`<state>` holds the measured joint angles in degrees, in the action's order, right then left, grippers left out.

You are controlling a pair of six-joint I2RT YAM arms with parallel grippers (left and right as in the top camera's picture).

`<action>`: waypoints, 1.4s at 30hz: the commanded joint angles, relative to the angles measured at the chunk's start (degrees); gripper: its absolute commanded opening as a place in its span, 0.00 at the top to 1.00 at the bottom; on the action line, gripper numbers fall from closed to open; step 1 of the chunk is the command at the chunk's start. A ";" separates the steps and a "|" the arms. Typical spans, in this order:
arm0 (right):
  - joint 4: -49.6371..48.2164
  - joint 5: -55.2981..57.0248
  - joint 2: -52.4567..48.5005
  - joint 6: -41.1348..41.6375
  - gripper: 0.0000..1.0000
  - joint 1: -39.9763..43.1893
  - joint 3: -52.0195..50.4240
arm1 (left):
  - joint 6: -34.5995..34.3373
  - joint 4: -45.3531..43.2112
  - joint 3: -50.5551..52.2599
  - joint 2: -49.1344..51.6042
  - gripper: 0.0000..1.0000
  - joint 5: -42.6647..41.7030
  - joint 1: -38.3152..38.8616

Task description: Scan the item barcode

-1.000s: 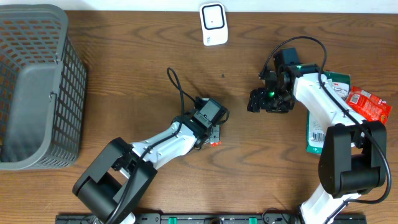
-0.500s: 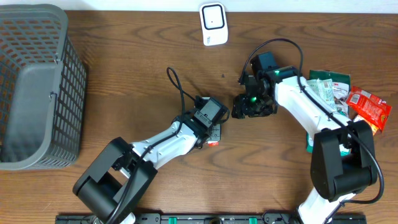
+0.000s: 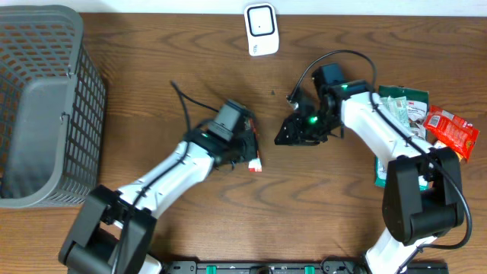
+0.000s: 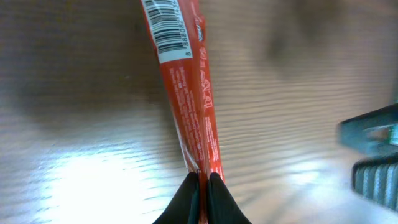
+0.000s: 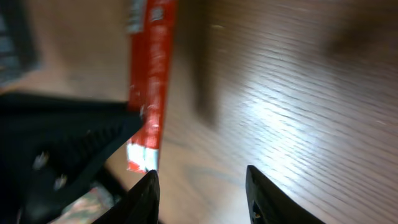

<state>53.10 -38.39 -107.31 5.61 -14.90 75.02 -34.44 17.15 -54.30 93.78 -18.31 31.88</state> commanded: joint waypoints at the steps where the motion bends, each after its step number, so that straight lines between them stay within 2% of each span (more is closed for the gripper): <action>1: 0.13 -12.52 0.55 -6.99 0.60 1.77 -1.36 | 3.37 -3.15 0.50 -1.03 0.93 -19.80 -5.40; 5: -3.23 -18.95 0.55 -7.23 0.61 1.84 -4.52 | 3.87 -7.43 0.50 -1.03 0.93 -24.83 -7.58; 8: -6.73 -23.52 0.55 -7.21 0.64 1.88 -7.21 | 3.98 -9.79 0.50 -1.03 0.92 -24.81 -7.61; 11: -9.73 -25.97 0.55 -7.19 0.71 2.19 -9.20 | 3.96 -10.34 0.50 -1.03 0.93 -24.79 -7.61; 15: -13.14 -30.86 0.55 -7.17 0.73 2.29 -10.58 | 4.02 -10.43 0.50 -1.03 0.93 -24.70 -7.61; 19: -12.57 -25.07 0.55 -5.16 0.72 3.39 -10.58 | 5.27 -9.62 0.50 -1.03 0.93 -23.15 -7.58; 24: -12.37 -20.09 0.55 -3.74 0.70 3.98 -10.60 | 6.51 -5.42 0.63 -0.94 0.93 -16.72 -7.54; 27: -10.69 -16.37 0.55 -2.16 0.67 3.98 -10.60 | 6.97 -5.44 0.68 -0.94 0.93 -16.50 -7.54; 28: -9.29 -12.13 0.55 -0.70 0.64 3.98 -10.60 | 6.97 -5.16 0.68 -0.92 0.93 -15.23 -7.48; 30: -8.31 -5.60 0.55 1.86 0.55 4.00 -10.60 | 9.18 -4.52 0.70 -0.85 0.93 -11.80 -6.71; 31: -8.35 -3.17 0.55 2.64 0.51 3.98 -10.60 | 11.67 -4.81 0.70 -0.46 0.77 -11.56 -5.42; 32: -8.33 -1.53 0.55 3.28 0.50 4.04 -10.60 | 12.63 -4.79 0.70 -0.04 0.67 -10.49 -4.26; 34: -8.33 -0.46 0.55 3.87 0.48 4.39 -10.60 | 13.00 -4.50 0.72 0.72 0.58 -5.68 -2.12; 37: -7.85 0.22 0.55 3.78 0.48 5.51 -10.60 | 13.00 -5.57 0.74 2.69 0.58 2.51 1.40; 42: -7.08 2.32 0.55 3.74 0.48 7.06 -10.60 | 13.03 -9.14 0.72 7.10 0.59 2.99 3.87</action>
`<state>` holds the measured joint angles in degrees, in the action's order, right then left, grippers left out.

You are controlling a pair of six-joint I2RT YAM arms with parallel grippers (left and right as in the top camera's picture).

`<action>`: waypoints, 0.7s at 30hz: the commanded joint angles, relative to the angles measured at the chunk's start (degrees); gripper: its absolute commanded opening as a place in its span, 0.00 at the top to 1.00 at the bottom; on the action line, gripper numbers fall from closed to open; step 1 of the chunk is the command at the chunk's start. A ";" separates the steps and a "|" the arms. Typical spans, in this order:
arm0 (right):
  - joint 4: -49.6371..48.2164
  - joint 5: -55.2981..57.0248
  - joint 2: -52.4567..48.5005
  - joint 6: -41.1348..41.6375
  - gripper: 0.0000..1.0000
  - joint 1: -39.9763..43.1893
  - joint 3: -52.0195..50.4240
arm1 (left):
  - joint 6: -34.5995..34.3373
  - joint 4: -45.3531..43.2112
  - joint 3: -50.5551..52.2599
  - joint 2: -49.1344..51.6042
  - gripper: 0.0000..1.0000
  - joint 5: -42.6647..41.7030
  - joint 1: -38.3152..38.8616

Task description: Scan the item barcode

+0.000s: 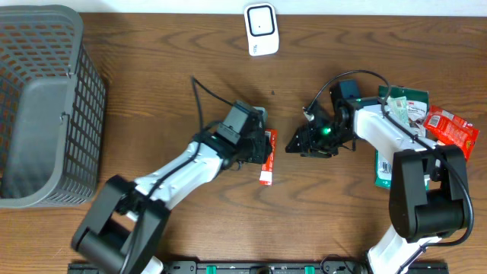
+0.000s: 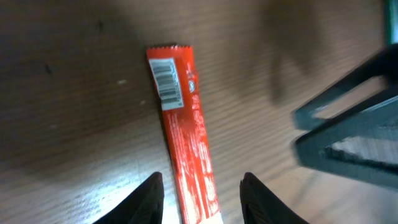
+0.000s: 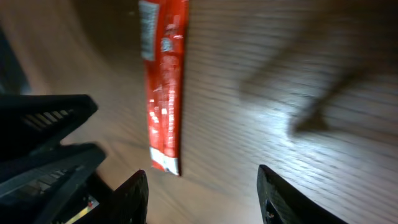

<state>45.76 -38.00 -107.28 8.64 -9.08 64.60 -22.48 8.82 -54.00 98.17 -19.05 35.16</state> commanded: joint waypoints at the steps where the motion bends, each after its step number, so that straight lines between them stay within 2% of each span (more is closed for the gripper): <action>1: 0.33 1.95 0.52 0.70 0.48 1.44 -0.17 | 1.05 -0.85 0.42 3.06 0.59 3.74 0.61; 9: 0.11 1.97 0.52 0.50 0.49 1.81 -0.17 | 0.79 -3.21 0.42 10.14 0.59 2.99 0.83; 15: 0.11 1.97 0.52 0.50 0.48 1.88 -0.17 | 0.81 -2.69 0.42 10.32 0.60 0.07 1.86; 18: 0.09 1.97 0.52 0.50 0.48 1.88 -0.17 | 0.81 -2.47 0.42 10.34 0.61 0.52 2.45; 21: 0.09 1.95 0.52 0.50 0.48 1.86 -0.17 | 0.81 -0.20 0.44 10.43 0.65 4.50 3.21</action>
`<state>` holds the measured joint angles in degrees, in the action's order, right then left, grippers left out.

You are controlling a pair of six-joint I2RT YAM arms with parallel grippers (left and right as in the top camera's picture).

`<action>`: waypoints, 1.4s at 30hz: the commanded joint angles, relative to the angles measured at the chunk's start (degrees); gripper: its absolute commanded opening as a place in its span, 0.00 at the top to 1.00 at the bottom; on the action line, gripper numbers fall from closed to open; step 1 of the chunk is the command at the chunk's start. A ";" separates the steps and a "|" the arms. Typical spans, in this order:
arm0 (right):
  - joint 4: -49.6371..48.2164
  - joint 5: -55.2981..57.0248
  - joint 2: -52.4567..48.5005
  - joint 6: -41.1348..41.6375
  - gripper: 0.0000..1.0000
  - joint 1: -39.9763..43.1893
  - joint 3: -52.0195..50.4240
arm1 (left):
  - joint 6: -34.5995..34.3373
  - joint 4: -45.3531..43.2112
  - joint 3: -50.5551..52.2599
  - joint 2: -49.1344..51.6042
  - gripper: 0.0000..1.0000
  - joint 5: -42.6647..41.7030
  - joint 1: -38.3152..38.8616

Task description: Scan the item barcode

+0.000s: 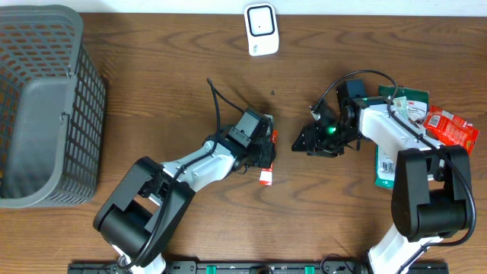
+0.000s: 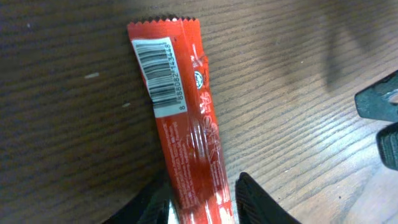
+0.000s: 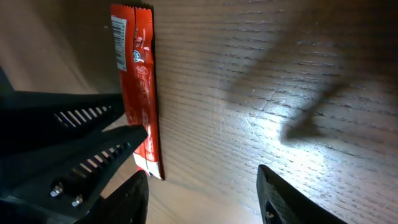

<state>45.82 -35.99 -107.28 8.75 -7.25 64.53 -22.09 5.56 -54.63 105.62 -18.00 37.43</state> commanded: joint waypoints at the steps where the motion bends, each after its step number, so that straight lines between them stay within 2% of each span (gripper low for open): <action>1: 0.02 -0.04 0.52 0.39 0.48 0.02 -0.11 | 0.39 3.69 1.07 2.99 0.65 4.55 1.22; 4: 0.02 -0.07 0.52 0.39 0.48 0.04 -0.11 | 0.39 4.96 1.07 3.15 0.65 5.66 2.36; 8: 0.02 -0.07 0.52 0.39 0.48 0.07 -0.11 | 0.39 5.03 1.07 3.87 0.78 5.70 3.82; 13: 0.04 -0.07 0.52 0.39 0.48 0.07 -0.11 | -4.09 5.51 1.07 6.16 0.79 8.28 4.15; 14: 0.02 -0.07 0.52 0.39 0.48 0.07 -0.11 | -4.15 5.46 1.07 6.38 0.82 8.39 4.17; 15: 0.02 -0.07 0.52 0.39 0.48 0.07 -0.11 | -4.15 5.51 1.07 6.40 0.91 8.39 4.17; 16: 0.00 -0.07 0.52 0.39 0.47 0.07 -0.11 | -4.15 5.53 1.05 6.32 0.93 8.17 4.17; 19: 0.02 -0.11 0.52 0.39 0.48 0.07 -0.11 | -4.28 5.53 0.48 4.70 0.92 8.20 3.37; 22: 0.15 -2.49 0.52 -0.07 0.50 0.07 -0.11 | -7.76 5.51 0.02 -0.07 0.93 8.17 1.29; 26: 0.98 -10.86 0.52 -4.37 0.52 0.09 -0.11 | -12.96 5.27 0.00 -9.05 0.93 5.81 -2.99; 31: 1.09 -22.27 0.52 -10.25 0.56 -0.68 -0.11 | -15.34 3.50 0.00 -18.36 0.93 -2.89 -7.58; 37: 0.94 -39.30 0.52 -20.96 0.58 -2.89 -0.11 | -16.65 2.91 0.02 -19.80 0.93 -7.76 -8.39; 42: -1.73 -47.28 0.52 -21.70 0.63 -2.93 -0.11 | -16.81 2.89 0.02 -19.80 0.93 -9.46 -8.39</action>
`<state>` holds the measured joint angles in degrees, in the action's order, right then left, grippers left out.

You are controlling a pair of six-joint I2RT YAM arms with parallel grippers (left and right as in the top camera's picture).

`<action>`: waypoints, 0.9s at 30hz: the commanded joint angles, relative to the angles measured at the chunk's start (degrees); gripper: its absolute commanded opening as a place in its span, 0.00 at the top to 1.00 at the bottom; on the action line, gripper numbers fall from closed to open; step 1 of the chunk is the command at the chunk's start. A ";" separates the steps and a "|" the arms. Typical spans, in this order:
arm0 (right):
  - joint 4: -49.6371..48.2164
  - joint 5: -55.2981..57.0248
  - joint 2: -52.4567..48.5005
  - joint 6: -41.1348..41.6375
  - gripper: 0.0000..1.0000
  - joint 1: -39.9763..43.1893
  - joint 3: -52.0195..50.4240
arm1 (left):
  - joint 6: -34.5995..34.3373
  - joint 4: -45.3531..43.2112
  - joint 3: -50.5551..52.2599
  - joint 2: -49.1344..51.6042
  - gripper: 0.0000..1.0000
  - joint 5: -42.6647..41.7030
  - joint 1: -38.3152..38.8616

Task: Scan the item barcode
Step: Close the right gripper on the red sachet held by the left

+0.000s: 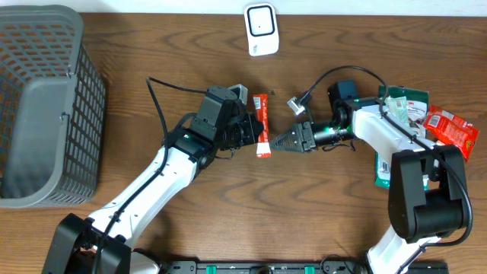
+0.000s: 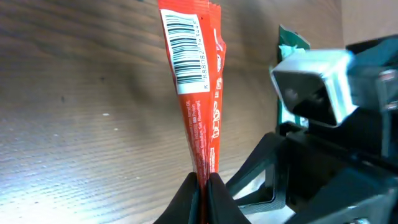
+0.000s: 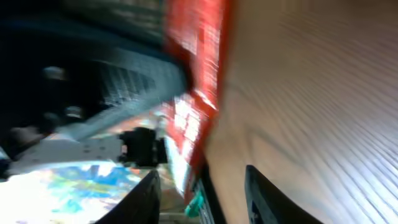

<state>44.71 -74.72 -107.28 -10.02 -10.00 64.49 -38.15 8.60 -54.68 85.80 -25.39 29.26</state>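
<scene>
A long red snack stick packet (image 2: 198, 106) with a white barcode label (image 2: 185, 50) at its far end stands up off the wooden table. My left gripper (image 2: 202, 182) is shut on the packet's near end. Overhead, the packet (image 1: 261, 114) hangs mid-table in front of the left gripper (image 1: 253, 135). My right gripper (image 1: 278, 142) is open just right of the packet, tips pointing at it. The right wrist view is blurred; the red packet (image 3: 198, 56) fills the top, above the open right gripper (image 3: 202, 199). The white scanner (image 1: 261, 29) stands at the table's back edge.
A grey mesh basket (image 1: 76, 68) occupies the back left. Green (image 1: 407, 103) and red (image 1: 450, 129) snack packets lie at the right edge beside the right arm. A black cable (image 1: 163, 84) loops over the left arm.
My left gripper, then open around the packet lying flat on the table, is now shut on its end and holds it raised, farther back. The right gripper has moved left, close to the packet.
At first my left gripper was shut on the packet, the right gripper open nearby. Then the packet lay flat on the table, barcode up, with both grippers open. Later the left fingers straddled its lower end. Now the left gripper holds it lifted, barcode end out.
</scene>
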 commanded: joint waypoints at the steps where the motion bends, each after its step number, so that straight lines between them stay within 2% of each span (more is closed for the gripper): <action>1: -0.59 -8.55 0.52 -2.93 0.64 -0.20 -0.07 | -0.74 -0.17 0.07 0.02 0.93 -2.10 -0.22; 8: -1.29 -8.28 0.52 -2.95 0.71 -2.27 -0.07 | -0.79 -0.17 0.07 0.02 0.93 -2.10 -0.20; 15: -1.64 -4.57 0.52 -2.86 0.71 -4.02 -0.07 | -0.74 -1.49 0.07 0.02 0.93 -4.20 -0.20; 20: -1.66 1.36 0.52 1.09 0.70 -4.07 -0.07 | -0.48 -2.51 0.07 0.02 0.93 -3.52 -0.26; 27: -2.58 0.13 0.52 1.42 0.72 -3.91 -0.07 | -0.31 -2.21 0.07 0.02 0.93 -3.54 -0.26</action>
<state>42.57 -73.45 -107.28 -9.23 -13.74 64.49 -38.81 6.24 -54.68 85.80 -28.36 29.26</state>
